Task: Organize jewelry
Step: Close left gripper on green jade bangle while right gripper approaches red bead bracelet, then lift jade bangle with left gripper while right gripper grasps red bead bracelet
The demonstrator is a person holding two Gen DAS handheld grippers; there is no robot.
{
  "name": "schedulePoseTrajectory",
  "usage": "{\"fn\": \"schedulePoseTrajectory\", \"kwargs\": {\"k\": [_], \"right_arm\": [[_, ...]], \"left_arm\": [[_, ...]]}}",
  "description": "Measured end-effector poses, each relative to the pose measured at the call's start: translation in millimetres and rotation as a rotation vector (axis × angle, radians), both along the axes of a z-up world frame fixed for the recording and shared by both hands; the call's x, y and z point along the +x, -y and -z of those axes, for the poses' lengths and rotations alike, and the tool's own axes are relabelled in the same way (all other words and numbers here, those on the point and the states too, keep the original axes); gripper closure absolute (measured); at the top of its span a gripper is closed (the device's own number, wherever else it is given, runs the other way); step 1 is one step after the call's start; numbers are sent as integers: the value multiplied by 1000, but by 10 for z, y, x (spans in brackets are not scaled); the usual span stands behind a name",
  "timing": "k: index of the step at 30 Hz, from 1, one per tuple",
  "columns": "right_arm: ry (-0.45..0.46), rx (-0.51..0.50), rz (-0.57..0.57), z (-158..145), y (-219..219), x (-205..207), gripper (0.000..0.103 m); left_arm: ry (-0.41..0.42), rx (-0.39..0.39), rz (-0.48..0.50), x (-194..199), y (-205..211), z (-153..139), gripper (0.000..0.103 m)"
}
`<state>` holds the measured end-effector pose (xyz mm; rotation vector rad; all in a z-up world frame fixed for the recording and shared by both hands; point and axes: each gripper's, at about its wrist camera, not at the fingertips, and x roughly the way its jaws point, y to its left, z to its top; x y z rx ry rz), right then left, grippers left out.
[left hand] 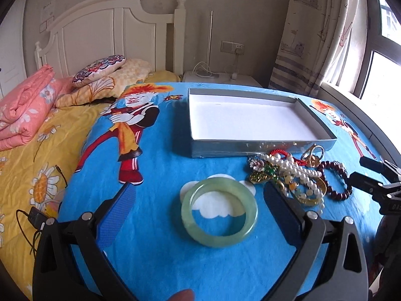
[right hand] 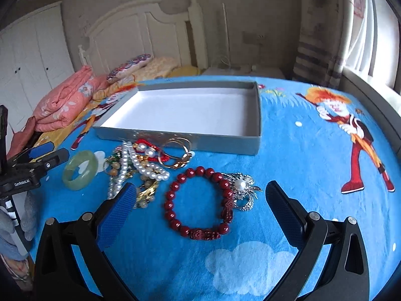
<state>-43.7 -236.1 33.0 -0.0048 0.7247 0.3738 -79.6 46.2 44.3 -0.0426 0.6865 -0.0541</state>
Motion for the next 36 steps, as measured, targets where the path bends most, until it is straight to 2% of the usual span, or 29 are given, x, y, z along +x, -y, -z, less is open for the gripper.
{"fn": "schedulePoseTrajectory", "kwargs": {"k": [3,6,10,14,15,17,19,21,25,27,28,30,31,32,34,36], "right_arm": [[-26,-60,-23,24,-102,-64,4],[-15,-92,4,28,-116,-101,4],[-45,-64,24,44,-10,-110,4],[-90,-56,27,91,61,-135,4],[-106,-60,24,110,71,-131,4],[-129,-74,27,146,72,-127,4],[-146,-68,33,166,91,-103,4],[-169,-55,43,190,121,-57,4],[-204,-93,39,253,46,13,4],[-203,-149,17,274,-76,28,4],[-200,-177,17,286,-126,38,7],[-197,-190,9,299,-176,64,20],[-189,-174,-4,291,-169,72,32],[-178,-173,-6,277,-159,72,48],[-162,-190,-14,244,-160,45,59],[-131,-155,-24,181,-113,-12,67]], "left_arm": [[-8,42,49,-173,23,13,2],[-38,61,90,-242,100,54,2],[-85,32,124,-128,142,117,6],[-161,107,127,125,221,221,19],[-181,100,144,184,232,242,21],[-222,95,159,271,258,303,24],[-250,109,153,329,281,374,22],[-251,81,144,347,235,364,21],[-261,96,134,387,244,345,17],[-247,91,143,397,262,335,25],[-244,94,146,390,266,324,25],[-240,92,153,377,264,319,25],[-240,80,164,372,254,320,25],[-242,54,180,373,225,300,25],[-244,-6,198,371,124,224,25],[-222,-35,197,350,21,87,25]]}}
